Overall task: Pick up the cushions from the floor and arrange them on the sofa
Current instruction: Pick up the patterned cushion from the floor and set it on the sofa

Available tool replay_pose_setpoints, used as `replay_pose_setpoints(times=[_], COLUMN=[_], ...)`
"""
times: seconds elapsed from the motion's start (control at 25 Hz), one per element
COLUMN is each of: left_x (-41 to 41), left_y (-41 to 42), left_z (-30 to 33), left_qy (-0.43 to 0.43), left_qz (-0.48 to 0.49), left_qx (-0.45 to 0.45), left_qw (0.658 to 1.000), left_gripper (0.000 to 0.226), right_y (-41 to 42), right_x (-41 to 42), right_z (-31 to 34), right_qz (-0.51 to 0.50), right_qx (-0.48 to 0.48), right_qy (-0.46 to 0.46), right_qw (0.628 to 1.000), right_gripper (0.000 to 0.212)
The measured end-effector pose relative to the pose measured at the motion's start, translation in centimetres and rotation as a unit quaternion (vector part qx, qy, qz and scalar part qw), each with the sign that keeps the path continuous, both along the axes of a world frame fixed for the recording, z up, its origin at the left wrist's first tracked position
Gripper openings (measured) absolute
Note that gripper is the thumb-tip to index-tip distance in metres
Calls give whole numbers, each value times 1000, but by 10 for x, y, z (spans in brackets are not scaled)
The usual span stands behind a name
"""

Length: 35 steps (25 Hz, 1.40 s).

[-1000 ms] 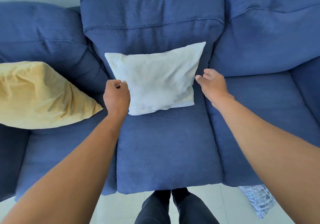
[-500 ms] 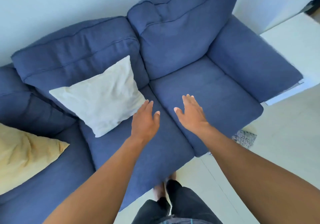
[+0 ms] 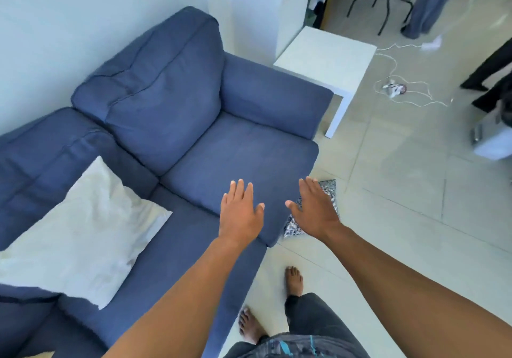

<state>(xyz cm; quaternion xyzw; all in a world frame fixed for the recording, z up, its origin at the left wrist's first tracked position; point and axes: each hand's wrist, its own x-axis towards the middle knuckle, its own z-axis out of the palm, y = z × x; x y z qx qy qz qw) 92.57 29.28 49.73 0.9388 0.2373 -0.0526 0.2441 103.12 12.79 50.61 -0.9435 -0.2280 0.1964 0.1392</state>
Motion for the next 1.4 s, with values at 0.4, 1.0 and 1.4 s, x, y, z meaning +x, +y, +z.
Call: replay_pose_setpoints(times=[0.4,1.0,1.4], left_x=[103,237,334], left_y=[-105,-179,-165], left_z=[-5,-58,-143], left_qy=[43,160,202], left_qz=[-163,-140,-113], left_qx=[26,-33,-68], left_qw=[985,976,970], left_gripper=[69,69,62], right_y=[-128,-197,-165], right_x=[53,201,286], right_z=[-8,-72,-168], right_qz=[-128,-127,-155], right_qx=[-16,-1,12], right_qy=[13,105,152], right_qw=[991,986,976], right_gripper=[75,74,75])
